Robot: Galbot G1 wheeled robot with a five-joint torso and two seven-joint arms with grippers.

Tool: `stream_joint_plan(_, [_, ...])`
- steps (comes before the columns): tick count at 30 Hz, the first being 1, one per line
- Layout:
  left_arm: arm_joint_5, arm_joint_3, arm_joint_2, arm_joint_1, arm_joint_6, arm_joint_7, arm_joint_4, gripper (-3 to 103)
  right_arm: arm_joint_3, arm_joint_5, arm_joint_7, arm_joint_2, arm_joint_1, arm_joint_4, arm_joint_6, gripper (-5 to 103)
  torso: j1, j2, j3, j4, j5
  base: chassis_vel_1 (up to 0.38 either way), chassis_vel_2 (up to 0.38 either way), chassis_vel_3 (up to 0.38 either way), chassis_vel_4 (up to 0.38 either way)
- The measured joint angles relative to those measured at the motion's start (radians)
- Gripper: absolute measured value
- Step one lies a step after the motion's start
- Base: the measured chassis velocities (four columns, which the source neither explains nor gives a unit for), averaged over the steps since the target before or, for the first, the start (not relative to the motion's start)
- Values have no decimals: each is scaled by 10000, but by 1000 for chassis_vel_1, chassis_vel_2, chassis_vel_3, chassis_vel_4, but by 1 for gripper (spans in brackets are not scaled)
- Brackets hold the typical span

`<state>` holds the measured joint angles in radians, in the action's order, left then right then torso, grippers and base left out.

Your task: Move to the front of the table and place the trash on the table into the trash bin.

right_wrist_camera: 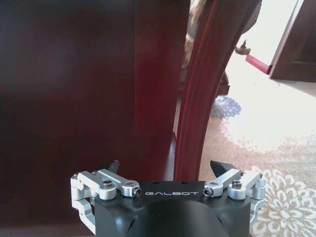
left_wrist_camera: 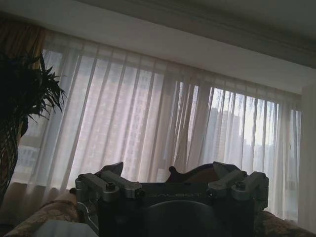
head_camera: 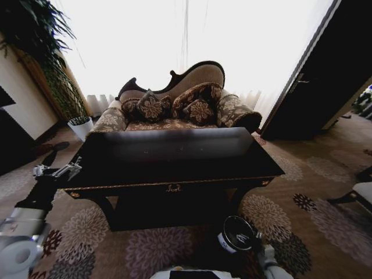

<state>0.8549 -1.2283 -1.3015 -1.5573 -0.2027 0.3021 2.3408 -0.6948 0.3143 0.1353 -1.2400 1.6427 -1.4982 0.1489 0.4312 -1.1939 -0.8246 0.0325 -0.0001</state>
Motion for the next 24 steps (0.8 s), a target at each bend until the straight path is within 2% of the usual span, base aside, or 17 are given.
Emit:
stream_joint_plan(6, [-48, 180, -6, 90, 0, -3, -75, 100, -284, 319, -436, -227, 995, -2036, -428, 100, 0, 0, 0, -1, 2, 0, 0, 0, 0])
stream_joint_plan(9, [19, 153, 140, 153, 6, -12, -184, 100, -681, 673, -661, -154, 2151, -4202, -549, 100, 0, 0, 0, -1, 2, 0, 0, 0, 0])
stream_joint_plan(14, [41, 146, 116, 140, 47, -17, -195, 100, -959, 1178, -803, -104, 2672, -5903, -830, 100, 0, 0, 0, -2, 0, 0, 0, 0, 0])
stream_joint_plan(24, [76, -20, 151, -5, 56, -140, -74, 100, -1264, 1834, -874, 117, 2886, -8198, -1261, 100, 0, 0, -1, -1, 1, 0, 0, 0, 0])
